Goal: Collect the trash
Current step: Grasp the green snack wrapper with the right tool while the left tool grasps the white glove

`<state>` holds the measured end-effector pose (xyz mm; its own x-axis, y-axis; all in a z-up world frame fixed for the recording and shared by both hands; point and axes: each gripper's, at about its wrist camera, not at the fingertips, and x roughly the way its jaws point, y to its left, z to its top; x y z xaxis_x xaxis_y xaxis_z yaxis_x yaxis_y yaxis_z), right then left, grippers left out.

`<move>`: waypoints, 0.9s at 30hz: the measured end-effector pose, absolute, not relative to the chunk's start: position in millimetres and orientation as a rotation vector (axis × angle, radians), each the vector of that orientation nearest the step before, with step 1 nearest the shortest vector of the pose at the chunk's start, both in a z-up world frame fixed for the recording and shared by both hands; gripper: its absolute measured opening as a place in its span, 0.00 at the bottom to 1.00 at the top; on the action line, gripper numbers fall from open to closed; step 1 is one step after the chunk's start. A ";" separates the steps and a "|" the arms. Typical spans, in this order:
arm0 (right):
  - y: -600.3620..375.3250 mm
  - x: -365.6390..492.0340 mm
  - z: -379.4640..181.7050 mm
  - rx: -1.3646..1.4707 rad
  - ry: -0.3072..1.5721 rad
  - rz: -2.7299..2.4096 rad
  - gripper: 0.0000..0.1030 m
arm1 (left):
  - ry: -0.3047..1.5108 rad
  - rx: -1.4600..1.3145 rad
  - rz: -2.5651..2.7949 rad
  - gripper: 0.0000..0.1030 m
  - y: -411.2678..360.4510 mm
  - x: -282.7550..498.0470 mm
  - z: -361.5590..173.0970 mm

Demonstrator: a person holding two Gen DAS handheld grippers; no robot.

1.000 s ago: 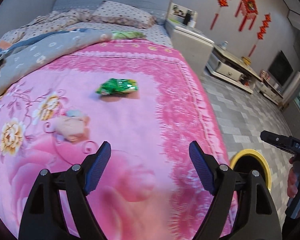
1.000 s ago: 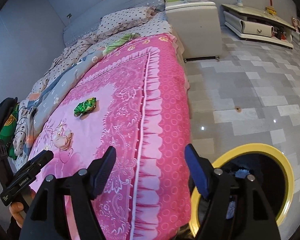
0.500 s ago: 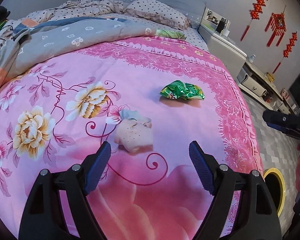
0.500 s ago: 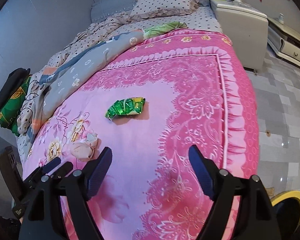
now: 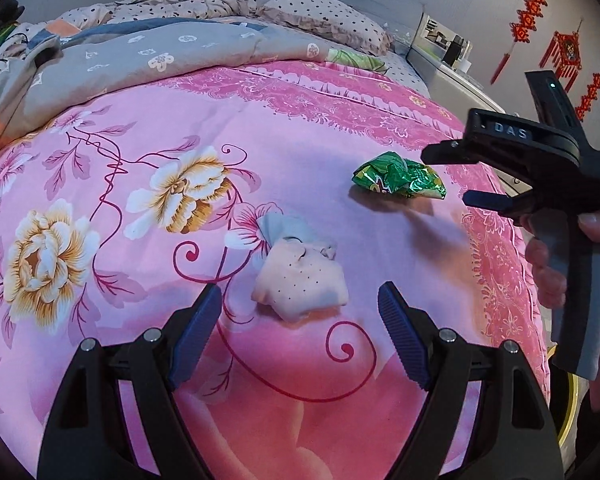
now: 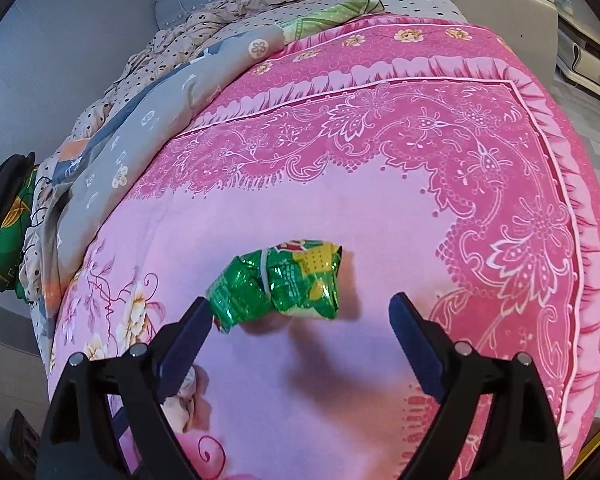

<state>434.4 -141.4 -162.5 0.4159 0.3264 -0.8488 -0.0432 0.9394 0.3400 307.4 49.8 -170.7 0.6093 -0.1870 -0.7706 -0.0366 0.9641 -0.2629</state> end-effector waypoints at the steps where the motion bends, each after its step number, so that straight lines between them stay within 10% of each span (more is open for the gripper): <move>1: -139.0 439.9 -166.7 0.270 1.122 0.221 0.86 | 0.919 -0.266 -0.093 0.74 49.0 308.8 -172.8; 7: -133.2 460.3 -186.5 0.291 1.144 0.222 0.86 | 0.945 -0.257 -0.120 0.72 39.0 311.3 -185.1; 27: -89.2 414.3 -196.6 0.163 1.190 0.396 0.62 | 0.975 -0.263 -0.078 0.15 39.0 313.6 -205.3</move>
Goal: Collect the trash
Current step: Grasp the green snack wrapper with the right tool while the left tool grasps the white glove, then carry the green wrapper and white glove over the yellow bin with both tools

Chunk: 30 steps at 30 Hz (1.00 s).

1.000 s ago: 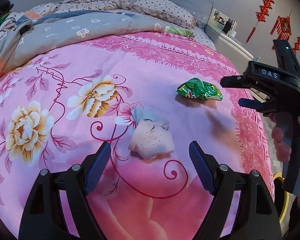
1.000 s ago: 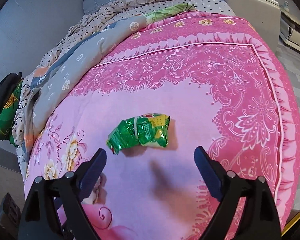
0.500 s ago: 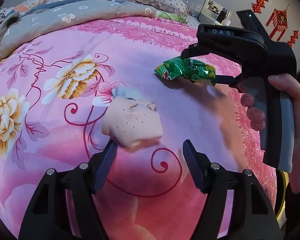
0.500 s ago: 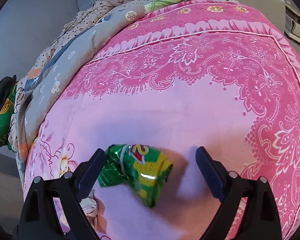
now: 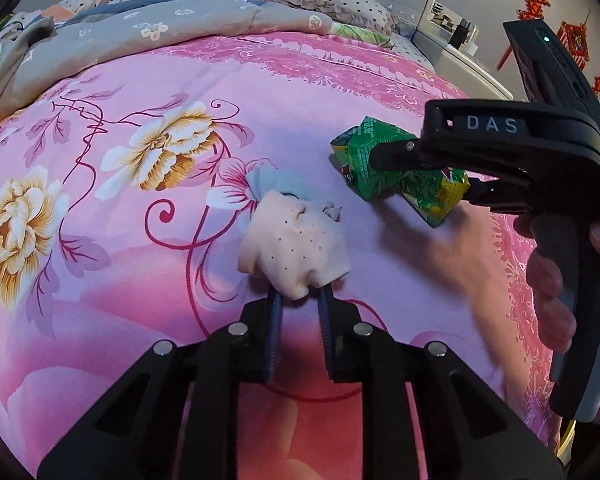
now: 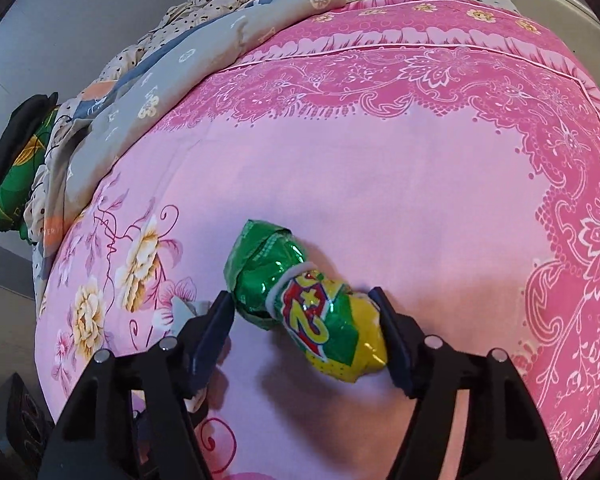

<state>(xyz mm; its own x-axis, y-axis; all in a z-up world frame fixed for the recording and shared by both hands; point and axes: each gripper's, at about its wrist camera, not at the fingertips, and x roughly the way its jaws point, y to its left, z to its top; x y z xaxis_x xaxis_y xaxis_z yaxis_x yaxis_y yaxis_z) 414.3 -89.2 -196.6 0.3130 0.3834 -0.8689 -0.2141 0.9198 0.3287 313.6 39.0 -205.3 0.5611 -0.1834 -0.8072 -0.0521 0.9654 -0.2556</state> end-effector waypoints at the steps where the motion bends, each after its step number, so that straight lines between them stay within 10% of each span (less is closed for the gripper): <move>1: -87.7 410.6 -196.6 0.142 1.184 0.398 0.61 | 0.975 -0.269 -0.079 0.15 39.9 314.1 -205.6; 30: -131.8 348.6 -131.5 0.147 1.067 0.379 0.50 | 0.854 -0.299 -0.114 0.06 43.5 275.5 -140.4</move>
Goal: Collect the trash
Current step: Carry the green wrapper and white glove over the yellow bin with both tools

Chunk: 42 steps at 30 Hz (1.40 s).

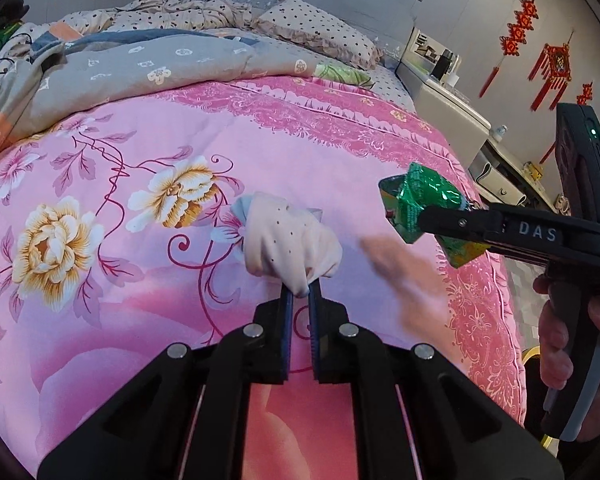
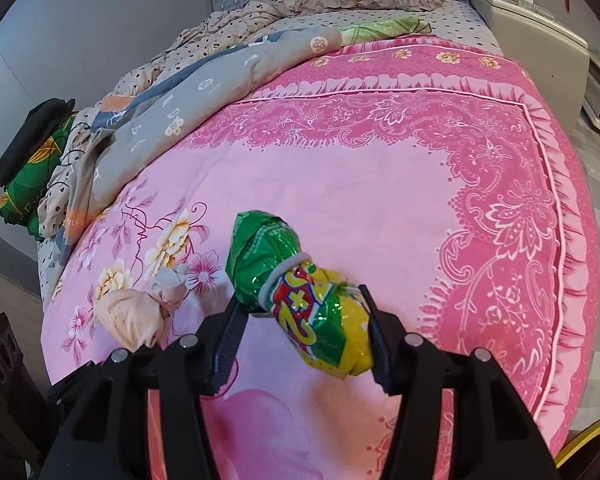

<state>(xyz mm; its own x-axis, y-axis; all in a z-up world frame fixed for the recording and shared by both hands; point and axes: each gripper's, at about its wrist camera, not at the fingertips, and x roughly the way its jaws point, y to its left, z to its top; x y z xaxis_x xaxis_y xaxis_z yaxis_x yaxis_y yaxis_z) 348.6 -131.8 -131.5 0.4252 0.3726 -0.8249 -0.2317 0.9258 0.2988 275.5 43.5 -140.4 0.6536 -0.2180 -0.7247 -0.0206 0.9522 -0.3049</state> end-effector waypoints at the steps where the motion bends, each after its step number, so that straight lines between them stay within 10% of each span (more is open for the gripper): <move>1: -137.4 341.7 -125.3 0.155 1.059 0.380 0.50 | 0.848 -0.297 -0.116 0.06 42.7 272.6 -135.2; 42: -349.7 143.5 -27.0 0.335 0.824 0.183 0.50 | 0.722 -0.130 -0.435 0.06 -126.9 130.5 2.7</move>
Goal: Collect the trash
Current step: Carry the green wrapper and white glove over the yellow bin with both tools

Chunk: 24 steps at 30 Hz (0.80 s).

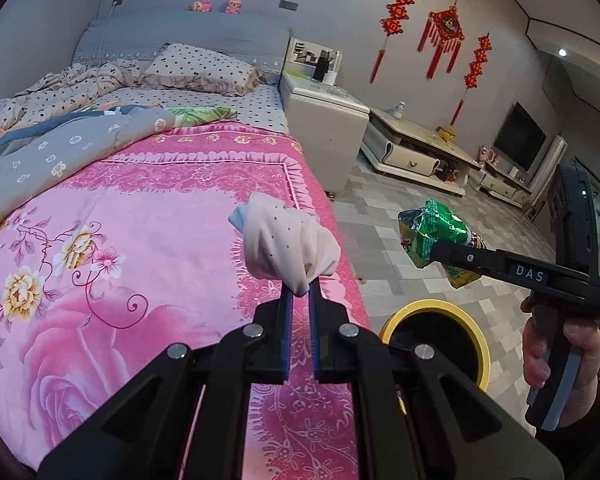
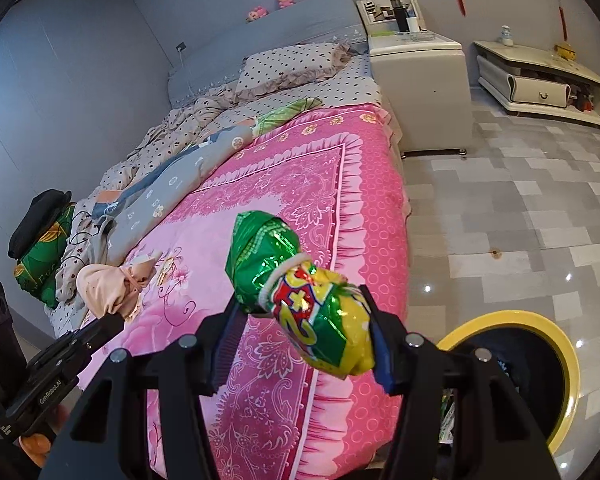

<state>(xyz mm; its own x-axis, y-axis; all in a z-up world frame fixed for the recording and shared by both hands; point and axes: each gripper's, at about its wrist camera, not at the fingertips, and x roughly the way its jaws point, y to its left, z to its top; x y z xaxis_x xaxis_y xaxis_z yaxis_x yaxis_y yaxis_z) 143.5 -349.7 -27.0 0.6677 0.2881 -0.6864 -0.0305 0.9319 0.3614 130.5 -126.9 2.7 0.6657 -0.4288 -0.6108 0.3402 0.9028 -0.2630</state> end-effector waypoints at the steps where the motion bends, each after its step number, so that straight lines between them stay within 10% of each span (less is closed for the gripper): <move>1: -355.4 139.5 -26.5 0.338 0.819 0.174 0.50 | 0.719 -0.125 -0.450 0.06 -134.7 127.5 5.5; 24: -450.5 61.0 -30.8 0.417 0.754 0.007 0.51 | 0.695 -0.004 -0.642 0.06 -251.2 91.1 14.8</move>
